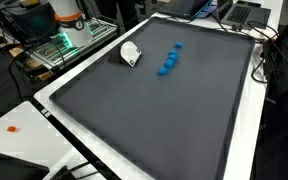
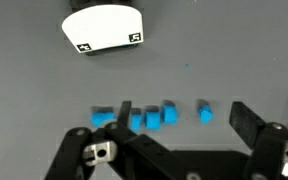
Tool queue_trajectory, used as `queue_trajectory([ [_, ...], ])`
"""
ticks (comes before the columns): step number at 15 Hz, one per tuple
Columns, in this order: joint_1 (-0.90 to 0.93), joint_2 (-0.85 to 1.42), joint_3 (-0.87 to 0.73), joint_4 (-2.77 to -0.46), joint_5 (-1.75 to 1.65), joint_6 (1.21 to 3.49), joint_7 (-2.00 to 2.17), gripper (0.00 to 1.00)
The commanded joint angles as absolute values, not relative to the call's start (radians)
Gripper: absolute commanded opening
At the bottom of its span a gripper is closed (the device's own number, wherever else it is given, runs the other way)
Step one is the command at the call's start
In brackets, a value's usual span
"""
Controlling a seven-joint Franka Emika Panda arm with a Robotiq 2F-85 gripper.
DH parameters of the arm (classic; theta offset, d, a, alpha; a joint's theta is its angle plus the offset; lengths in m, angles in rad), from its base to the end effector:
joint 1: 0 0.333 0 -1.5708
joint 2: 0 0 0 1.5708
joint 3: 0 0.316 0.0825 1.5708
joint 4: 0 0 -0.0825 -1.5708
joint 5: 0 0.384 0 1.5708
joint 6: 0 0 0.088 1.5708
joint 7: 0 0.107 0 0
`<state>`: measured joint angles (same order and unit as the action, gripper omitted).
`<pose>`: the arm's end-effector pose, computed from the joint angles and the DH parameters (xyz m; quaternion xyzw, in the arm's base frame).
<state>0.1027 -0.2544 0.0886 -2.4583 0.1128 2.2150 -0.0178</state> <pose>0.4392 0.0889 0.3925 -0.9970 -0.0694 -0.0025 0.0345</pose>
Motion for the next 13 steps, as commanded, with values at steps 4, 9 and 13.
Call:
queue_trajectory([
  [4, 0.116, -0.249, 0.085, -2.440, 0.105, 2.201, -0.100, 1.00],
  [9, 0.113, -0.254, 0.086, -2.445, 0.112, 2.213, -0.079, 1.00],
  [13, 0.113, -0.254, 0.086, -2.445, 0.112, 2.213, -0.079, 1.00],
])
